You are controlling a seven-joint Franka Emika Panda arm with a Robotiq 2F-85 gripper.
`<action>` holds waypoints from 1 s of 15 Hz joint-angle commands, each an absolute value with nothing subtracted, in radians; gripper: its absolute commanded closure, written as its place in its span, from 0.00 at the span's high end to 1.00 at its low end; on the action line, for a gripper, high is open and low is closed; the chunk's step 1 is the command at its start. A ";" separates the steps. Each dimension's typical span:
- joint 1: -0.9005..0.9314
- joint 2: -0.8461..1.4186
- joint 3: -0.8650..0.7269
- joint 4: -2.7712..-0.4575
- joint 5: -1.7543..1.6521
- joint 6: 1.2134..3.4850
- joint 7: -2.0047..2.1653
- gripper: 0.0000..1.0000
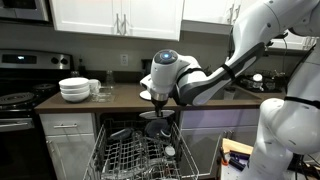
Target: Take the two plates out of the dishwasher and stack them on the plate on the counter
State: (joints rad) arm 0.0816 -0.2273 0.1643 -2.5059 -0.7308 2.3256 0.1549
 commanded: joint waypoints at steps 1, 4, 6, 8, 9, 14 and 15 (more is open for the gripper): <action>0.066 -0.246 0.182 -2.500 -0.858 2.298 0.257 0.02; 0.067 -0.244 0.184 -2.499 -0.953 2.274 0.342 0.02; 0.071 -0.242 0.185 -2.496 -1.006 2.245 0.396 0.02; 0.077 -0.241 0.186 -2.496 -1.046 2.210 0.447 0.02; 0.080 -0.240 0.185 -2.497 -1.060 2.198 0.466 0.02; 0.092 -0.227 0.162 -2.505 -1.024 2.221 0.451 0.07; 0.092 -0.227 0.162 -2.505 -1.024 2.221 0.452 0.02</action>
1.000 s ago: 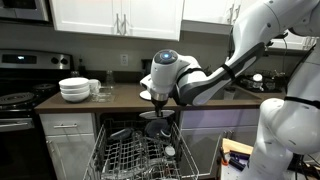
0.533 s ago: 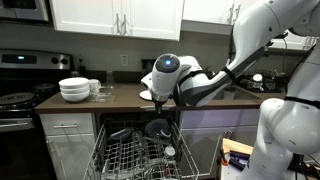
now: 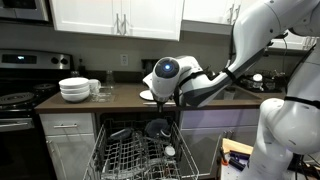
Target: Take the two plates out of the dishwasher and stack them on the plate on the counter
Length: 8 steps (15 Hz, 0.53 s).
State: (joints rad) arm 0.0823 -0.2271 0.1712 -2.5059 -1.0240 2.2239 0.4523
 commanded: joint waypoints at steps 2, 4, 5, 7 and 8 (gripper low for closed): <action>0.087 -0.220 0.166 -2.505 -1.052 2.210 0.476 0.02; 0.083 -0.214 0.165 -2.505 -1.078 2.203 0.495 0.02; 0.082 -0.211 0.164 -2.505 -1.088 2.202 0.500 0.02; 0.080 -0.209 0.159 -2.504 -1.106 2.203 0.502 0.02; 0.079 -0.208 0.156 -2.502 -1.118 2.200 0.506 0.02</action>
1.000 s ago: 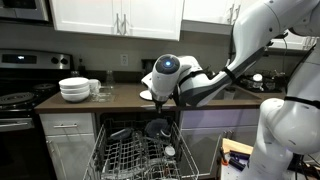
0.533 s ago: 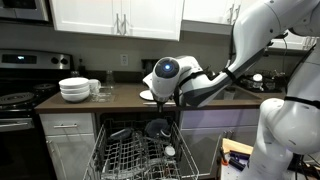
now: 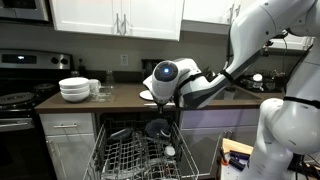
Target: Take the two plates out of the dishwasher and stack them on the plate on the counter
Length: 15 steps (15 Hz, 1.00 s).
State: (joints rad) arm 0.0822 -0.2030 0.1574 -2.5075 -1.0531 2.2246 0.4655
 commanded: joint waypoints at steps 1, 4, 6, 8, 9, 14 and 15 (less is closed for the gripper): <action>0.079 -0.210 0.155 -2.501 -1.130 2.198 0.512 0.02; 0.080 -0.212 0.150 -2.497 -1.164 2.188 0.532 0.02; 0.077 -0.210 0.141 -2.495 -1.182 2.192 0.537 0.02; 0.072 -0.207 0.130 -2.493 -1.208 2.194 0.542 0.02; 0.069 -0.204 0.124 -2.490 -1.222 2.196 0.547 0.02; 0.055 -0.184 0.091 -2.471 -1.306 2.203 0.546 0.02; 0.054 -0.178 0.085 -2.465 -1.320 2.207 0.543 0.02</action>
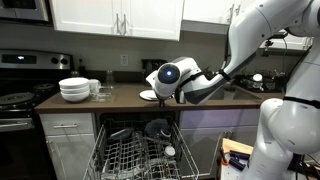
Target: Take the two plates out of the dishwasher and stack them on the plate on the counter
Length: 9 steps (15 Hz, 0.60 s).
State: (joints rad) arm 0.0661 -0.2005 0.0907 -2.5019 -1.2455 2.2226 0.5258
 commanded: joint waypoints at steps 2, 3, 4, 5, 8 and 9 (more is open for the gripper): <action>0.053 -0.159 0.071 -2.444 -1.349 2.215 0.536 0.02; 0.053 -0.146 0.065 -2.430 -1.361 2.216 0.533 0.02; 0.053 -0.132 0.059 -2.414 -1.368 2.219 0.529 0.02; 0.052 -0.115 0.054 -2.397 -1.371 2.222 0.527 0.02; 0.051 -0.061 0.039 -2.341 -1.378 2.232 0.518 0.02; 0.050 -0.040 0.035 -2.320 -1.377 2.235 0.515 0.02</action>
